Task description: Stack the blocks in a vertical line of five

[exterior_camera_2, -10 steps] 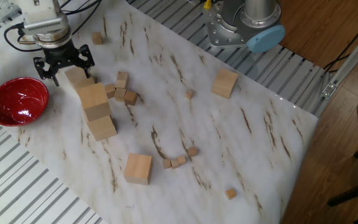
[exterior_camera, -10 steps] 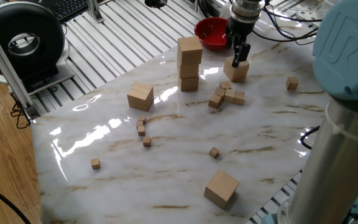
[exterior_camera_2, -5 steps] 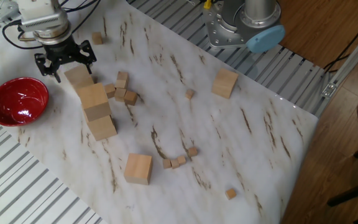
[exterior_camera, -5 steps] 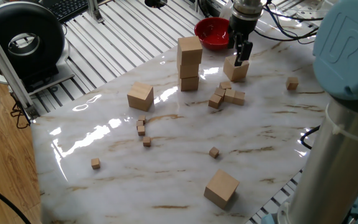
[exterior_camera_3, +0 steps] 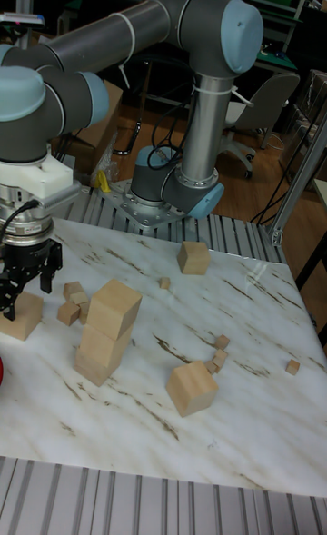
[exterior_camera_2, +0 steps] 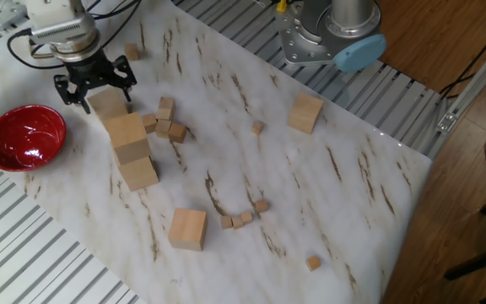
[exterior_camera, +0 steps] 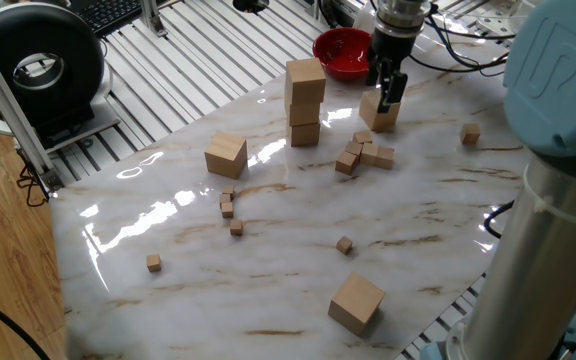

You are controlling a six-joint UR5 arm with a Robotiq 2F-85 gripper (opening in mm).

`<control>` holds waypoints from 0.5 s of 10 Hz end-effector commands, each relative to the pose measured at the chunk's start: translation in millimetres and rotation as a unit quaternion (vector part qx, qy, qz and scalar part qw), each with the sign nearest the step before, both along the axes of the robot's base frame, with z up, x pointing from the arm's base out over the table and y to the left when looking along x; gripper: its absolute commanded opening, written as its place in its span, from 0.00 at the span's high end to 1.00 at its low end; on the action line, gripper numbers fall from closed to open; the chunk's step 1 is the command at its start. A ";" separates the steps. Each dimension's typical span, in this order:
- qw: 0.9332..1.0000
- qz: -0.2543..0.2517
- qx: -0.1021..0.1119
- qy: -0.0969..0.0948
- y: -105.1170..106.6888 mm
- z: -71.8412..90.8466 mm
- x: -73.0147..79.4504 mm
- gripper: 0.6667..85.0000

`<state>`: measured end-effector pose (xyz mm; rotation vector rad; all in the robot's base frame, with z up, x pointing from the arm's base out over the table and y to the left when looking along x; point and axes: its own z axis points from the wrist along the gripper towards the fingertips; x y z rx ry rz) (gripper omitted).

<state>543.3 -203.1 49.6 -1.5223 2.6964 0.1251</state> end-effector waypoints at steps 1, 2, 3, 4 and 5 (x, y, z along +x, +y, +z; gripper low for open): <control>1.000 0.002 -0.006 -0.009 -5.0 -2.5 3.0 0.11; 1.000 0.003 -0.006 -0.012 -5.1 -2.9 4.0 0.12; 1.000 0.003 -0.007 -0.013 -5.5 -3.2 4.8 0.18; 1.000 -0.001 -0.009 -0.017 -6.6 -3.3 7.2 0.28; 1.000 -0.002 -0.016 -0.019 -10.2 -3.4 7.9 0.36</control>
